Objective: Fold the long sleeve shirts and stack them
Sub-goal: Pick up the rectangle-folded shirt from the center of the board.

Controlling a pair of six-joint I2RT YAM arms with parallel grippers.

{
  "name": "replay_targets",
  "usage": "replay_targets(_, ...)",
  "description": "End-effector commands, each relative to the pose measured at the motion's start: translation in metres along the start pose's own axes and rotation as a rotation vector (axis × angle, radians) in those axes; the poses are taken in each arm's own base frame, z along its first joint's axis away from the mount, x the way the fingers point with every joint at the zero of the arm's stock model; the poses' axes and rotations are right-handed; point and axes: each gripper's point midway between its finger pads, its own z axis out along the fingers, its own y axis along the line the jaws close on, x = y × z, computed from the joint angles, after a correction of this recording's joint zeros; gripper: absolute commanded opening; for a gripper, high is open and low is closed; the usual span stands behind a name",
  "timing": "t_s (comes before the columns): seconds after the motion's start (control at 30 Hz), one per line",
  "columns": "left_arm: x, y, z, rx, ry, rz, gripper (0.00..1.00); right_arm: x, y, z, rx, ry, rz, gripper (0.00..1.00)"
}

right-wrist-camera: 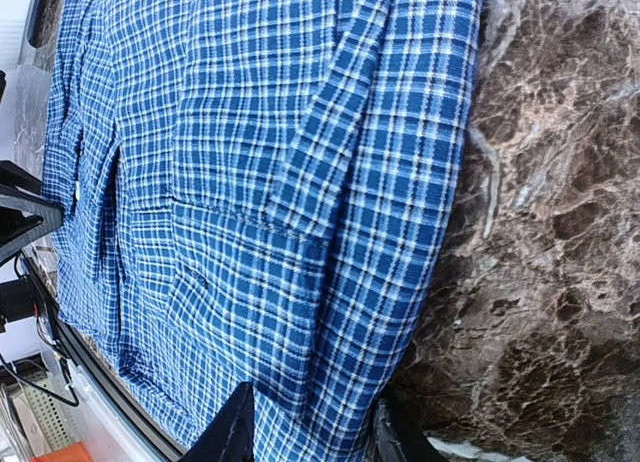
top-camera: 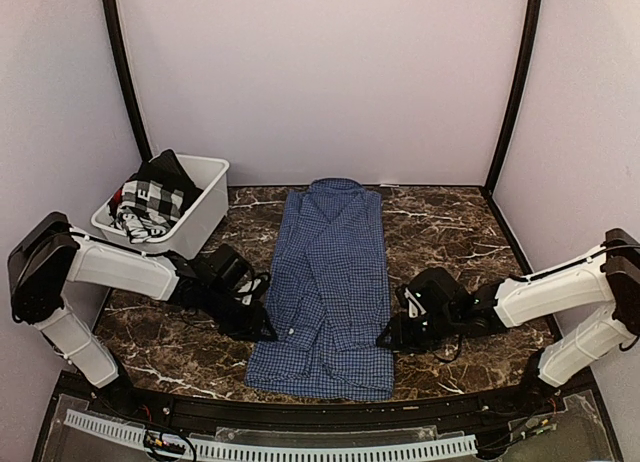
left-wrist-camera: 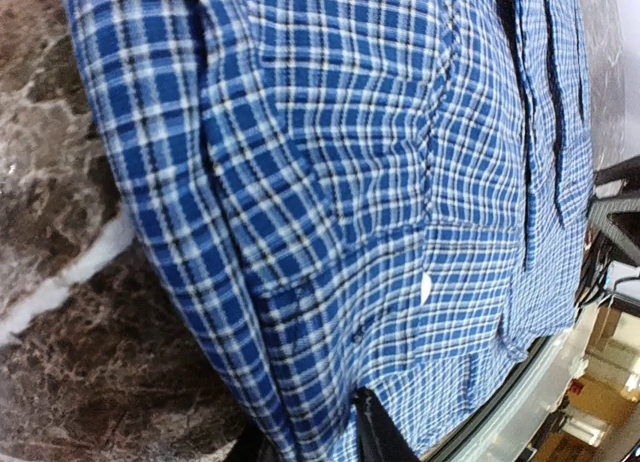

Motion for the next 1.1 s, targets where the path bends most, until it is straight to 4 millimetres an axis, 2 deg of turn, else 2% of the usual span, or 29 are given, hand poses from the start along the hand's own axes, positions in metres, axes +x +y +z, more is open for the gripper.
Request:
replay_targets(0.0, 0.017, 0.005, 0.008, 0.003, 0.057, -0.056, 0.22, 0.000, -0.001, 0.002, -0.013, -0.008, 0.006, 0.36)
replay_targets(0.27, 0.013, 0.000, 0.003, 0.011, 0.034, -0.042, 0.15, -0.004, 0.004, 0.000, -0.058, -0.028, 0.029, 0.29)
replay_targets(0.37, 0.008, -0.007, -0.001, 0.033, 0.016, -0.027, 0.12, -0.007, 0.010, -0.001, -0.077, -0.039, 0.029, 0.21)
replay_targets(0.47, 0.001, -0.021, -0.011, 0.071, -0.015, -0.001, 0.10, -0.015, 0.019, -0.007, -0.099, -0.065, 0.022, 0.09)
replay_targets(0.6, -0.008, -0.036, -0.022, 0.108, -0.046, 0.017, 0.06, -0.028, 0.034, -0.017, -0.128, -0.106, 0.005, 0.00)
replay_targets(0.87, -0.015, -0.055, -0.040, 0.236, -0.060, -0.029, 0.01, -0.052, 0.047, -0.034, -0.168, -0.166, 0.003, 0.00)
replay_targets(1.07, -0.040, -0.062, -0.062, 0.395, -0.128, -0.112, 0.00, -0.081, 0.054, -0.048, -0.208, -0.238, 0.004, 0.00)
